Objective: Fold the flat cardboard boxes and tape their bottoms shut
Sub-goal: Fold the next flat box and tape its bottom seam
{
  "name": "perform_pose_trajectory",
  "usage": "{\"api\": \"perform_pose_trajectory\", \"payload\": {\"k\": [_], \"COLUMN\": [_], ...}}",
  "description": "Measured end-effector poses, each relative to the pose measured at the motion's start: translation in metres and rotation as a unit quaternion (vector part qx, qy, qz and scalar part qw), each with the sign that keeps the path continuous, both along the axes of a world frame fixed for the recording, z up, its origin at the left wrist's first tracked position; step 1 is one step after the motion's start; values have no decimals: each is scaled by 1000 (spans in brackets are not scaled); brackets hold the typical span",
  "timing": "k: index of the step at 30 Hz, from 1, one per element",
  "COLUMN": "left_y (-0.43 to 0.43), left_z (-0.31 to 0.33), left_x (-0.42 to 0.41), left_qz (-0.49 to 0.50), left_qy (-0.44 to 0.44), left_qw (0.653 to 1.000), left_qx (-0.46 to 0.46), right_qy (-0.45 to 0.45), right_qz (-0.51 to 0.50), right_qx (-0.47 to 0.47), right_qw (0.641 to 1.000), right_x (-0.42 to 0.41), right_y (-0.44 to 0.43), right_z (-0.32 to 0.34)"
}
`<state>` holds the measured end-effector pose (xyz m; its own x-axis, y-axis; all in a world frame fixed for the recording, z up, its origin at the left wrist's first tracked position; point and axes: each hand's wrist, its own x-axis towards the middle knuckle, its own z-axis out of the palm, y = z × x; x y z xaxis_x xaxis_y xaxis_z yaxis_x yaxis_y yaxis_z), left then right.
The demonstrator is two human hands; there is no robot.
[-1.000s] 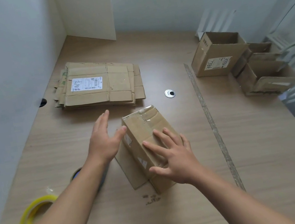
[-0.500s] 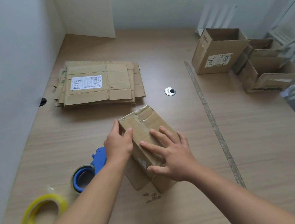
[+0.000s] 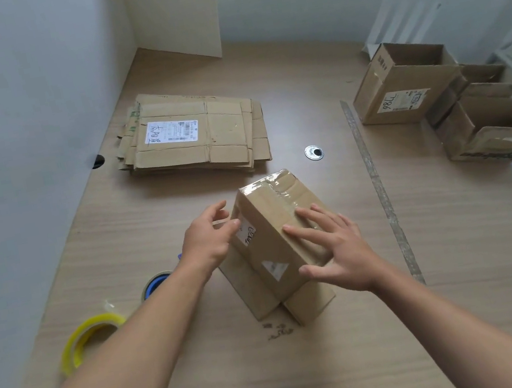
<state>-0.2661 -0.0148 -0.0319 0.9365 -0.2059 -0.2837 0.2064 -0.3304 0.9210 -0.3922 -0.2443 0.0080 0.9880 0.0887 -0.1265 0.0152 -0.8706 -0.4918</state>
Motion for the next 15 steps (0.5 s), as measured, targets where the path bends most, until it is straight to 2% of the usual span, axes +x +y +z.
{"api": "perform_pose_trajectory", "payload": {"k": [3,6,15], "left_y": [-8,-16,-25], "left_z": [3,9,16], "left_x": [-1,-2,-4], "left_qz": [-32,-19,-12], "left_qy": [-55,-72,-195], "left_qw": [997,997,975], "left_qx": [38,20,105], "right_qy": [1,-7,-16], "right_qz": [-6,-9,-12], "right_qx": [29,47,36], "right_qw": [1000,999,999], "right_x": [-4,-11,-17], "right_y": [-4,-6,-4], "right_z": [4,5,2]}}
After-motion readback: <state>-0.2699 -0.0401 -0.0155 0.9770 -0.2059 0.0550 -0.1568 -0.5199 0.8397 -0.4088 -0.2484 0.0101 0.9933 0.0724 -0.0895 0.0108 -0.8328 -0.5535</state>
